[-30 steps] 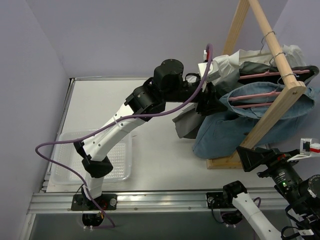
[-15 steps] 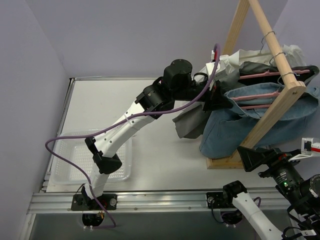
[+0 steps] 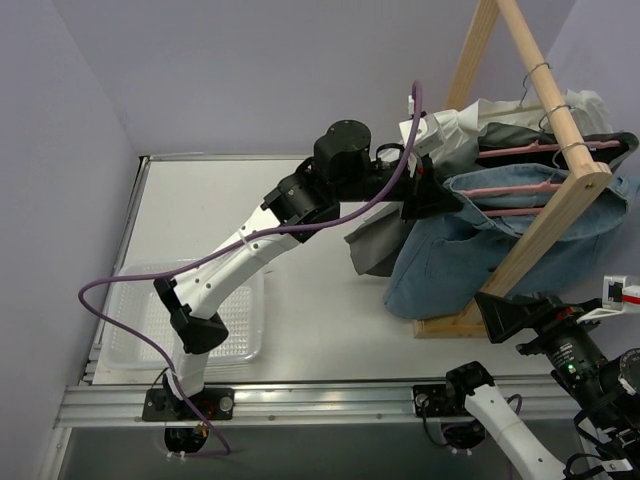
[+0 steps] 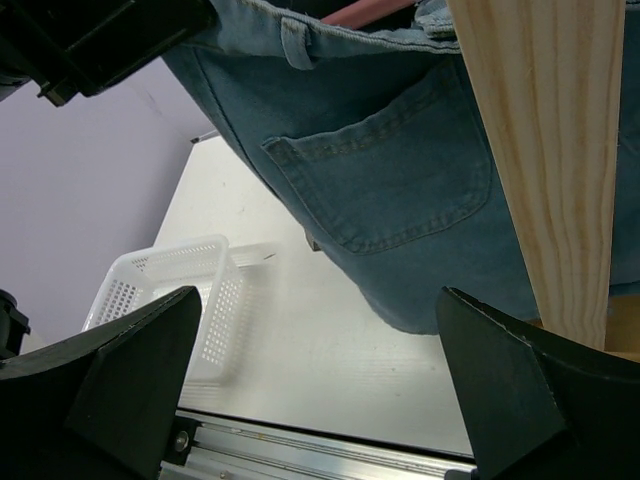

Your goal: Remove the skirt from the hanger

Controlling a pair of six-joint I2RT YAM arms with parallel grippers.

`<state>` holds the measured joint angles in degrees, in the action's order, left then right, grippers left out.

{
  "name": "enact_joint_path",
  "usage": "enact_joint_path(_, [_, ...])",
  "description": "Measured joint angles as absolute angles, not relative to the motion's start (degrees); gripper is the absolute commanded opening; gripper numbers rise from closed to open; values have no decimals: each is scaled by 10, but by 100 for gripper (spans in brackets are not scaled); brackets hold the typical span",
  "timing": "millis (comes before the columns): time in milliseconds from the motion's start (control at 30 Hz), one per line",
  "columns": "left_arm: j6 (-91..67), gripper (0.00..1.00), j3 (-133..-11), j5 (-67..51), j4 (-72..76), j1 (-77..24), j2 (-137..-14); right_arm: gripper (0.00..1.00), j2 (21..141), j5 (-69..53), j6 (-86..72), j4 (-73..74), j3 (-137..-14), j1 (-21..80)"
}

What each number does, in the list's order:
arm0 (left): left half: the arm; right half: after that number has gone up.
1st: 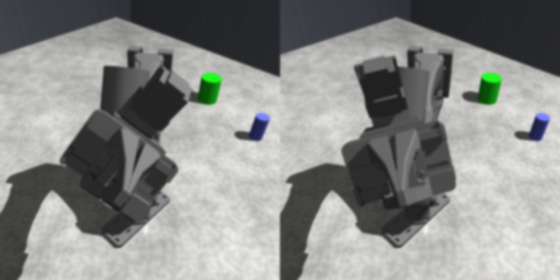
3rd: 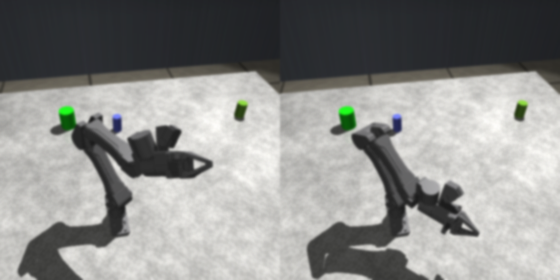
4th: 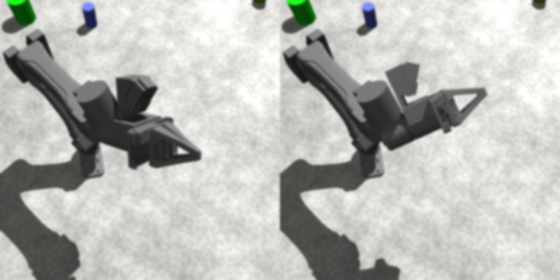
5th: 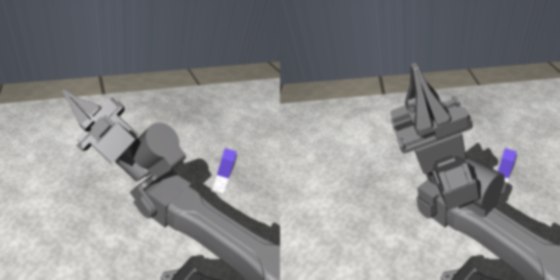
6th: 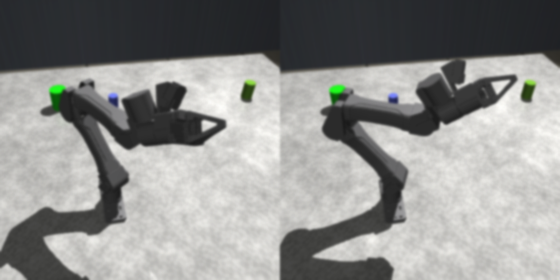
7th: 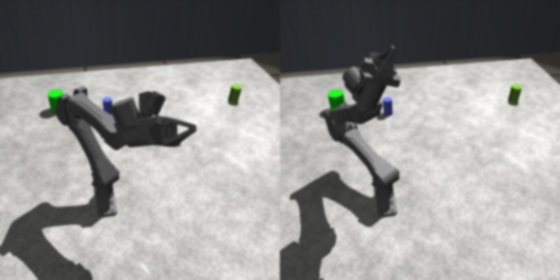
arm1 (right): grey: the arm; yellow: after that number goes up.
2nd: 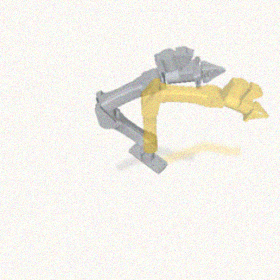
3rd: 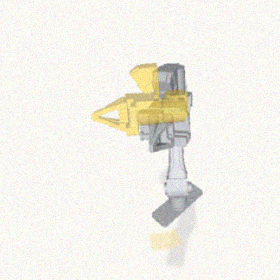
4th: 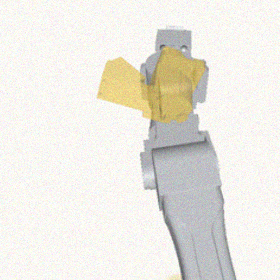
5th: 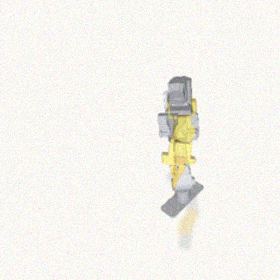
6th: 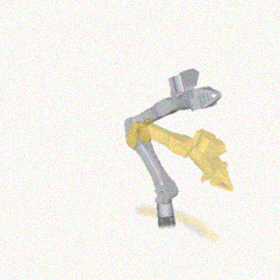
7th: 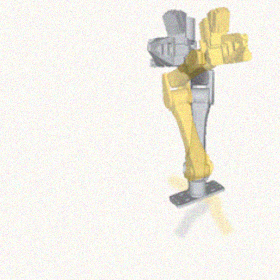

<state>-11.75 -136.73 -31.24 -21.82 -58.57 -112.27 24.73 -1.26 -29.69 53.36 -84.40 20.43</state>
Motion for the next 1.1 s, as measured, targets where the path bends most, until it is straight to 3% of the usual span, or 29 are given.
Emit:
enact_joint_path(733, [-276, 2, -1374, -359, -60, -521, -1116, 100, 260, -3, -296, 534, -847, 215])
enact_joint_path(1100, [-275, 2, -1151, -375, -86, -477, -932, 100, 336, -74, -283, 490, -870, 215])
